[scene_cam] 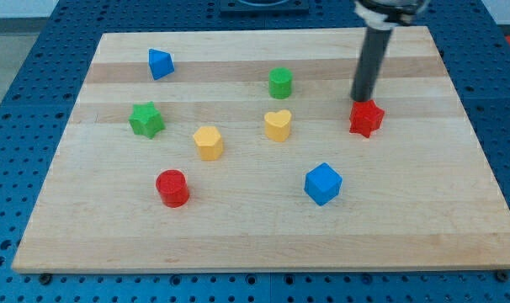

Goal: Move your arm to the top left

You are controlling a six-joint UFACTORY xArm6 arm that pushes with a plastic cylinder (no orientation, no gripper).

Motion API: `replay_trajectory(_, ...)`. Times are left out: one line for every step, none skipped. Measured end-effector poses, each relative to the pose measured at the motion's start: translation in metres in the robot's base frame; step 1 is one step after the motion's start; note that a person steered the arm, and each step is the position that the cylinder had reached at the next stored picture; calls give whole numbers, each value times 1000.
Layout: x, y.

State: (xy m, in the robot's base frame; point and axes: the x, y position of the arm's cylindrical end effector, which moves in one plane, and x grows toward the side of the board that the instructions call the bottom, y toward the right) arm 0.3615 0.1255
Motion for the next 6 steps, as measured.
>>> replay_trajectory(0, -58)
replay_trajectory(0, -116)
replay_trajectory(0, -163)
replay_trajectory(0, -191)
replay_trajectory(0, -235)
replay_trajectory(-4, -284)
